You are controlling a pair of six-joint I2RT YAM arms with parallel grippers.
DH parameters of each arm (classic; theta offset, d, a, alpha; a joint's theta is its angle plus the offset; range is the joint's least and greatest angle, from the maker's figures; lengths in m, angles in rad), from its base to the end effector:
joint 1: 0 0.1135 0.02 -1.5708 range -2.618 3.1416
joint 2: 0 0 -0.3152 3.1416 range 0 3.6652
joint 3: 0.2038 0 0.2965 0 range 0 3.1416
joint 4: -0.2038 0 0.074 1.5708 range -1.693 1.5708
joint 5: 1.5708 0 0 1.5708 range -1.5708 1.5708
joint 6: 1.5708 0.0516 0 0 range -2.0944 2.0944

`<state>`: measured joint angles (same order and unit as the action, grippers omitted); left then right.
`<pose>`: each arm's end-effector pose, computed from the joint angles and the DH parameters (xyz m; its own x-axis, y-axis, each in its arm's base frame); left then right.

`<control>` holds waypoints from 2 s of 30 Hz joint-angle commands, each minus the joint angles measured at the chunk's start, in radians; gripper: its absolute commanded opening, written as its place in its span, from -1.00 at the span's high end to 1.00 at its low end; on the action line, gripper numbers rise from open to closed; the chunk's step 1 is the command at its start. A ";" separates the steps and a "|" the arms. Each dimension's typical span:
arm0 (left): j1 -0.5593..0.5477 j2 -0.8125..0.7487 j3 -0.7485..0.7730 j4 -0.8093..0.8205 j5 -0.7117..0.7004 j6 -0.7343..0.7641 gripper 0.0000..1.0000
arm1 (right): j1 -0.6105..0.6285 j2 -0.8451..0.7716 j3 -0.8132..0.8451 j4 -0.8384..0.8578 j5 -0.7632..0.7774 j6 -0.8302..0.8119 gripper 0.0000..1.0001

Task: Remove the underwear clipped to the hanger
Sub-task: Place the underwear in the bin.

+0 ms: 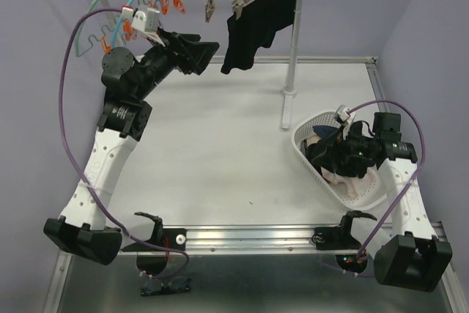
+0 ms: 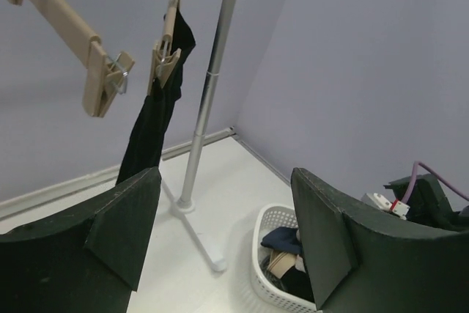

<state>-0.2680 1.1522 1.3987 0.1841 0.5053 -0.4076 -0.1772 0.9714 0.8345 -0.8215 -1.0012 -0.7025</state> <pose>0.2509 -0.0948 0.5803 0.1095 -0.3898 -0.9144 0.7617 0.6239 -0.1747 0.2011 0.0081 0.3103 -0.3683 -0.2880 -0.8840 -0.8115 0.5635 0.1545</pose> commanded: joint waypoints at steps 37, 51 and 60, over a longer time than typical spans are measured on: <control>-0.309 0.397 -0.192 0.966 -0.491 0.388 -0.61 | -0.007 -0.077 -0.029 0.056 0.009 0.031 -1.00; -0.313 0.511 -0.127 1.140 -0.579 0.547 -0.51 | -0.007 -0.092 -0.031 0.056 0.007 0.029 -1.00; -0.313 0.377 -0.352 1.266 -0.545 0.595 -0.51 | -0.007 -0.096 -0.031 0.055 0.001 0.029 -1.00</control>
<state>-0.5789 1.6325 1.1084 1.2545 -0.0536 0.1299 -0.1772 0.8913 0.8196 -0.7982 -0.9878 -0.6765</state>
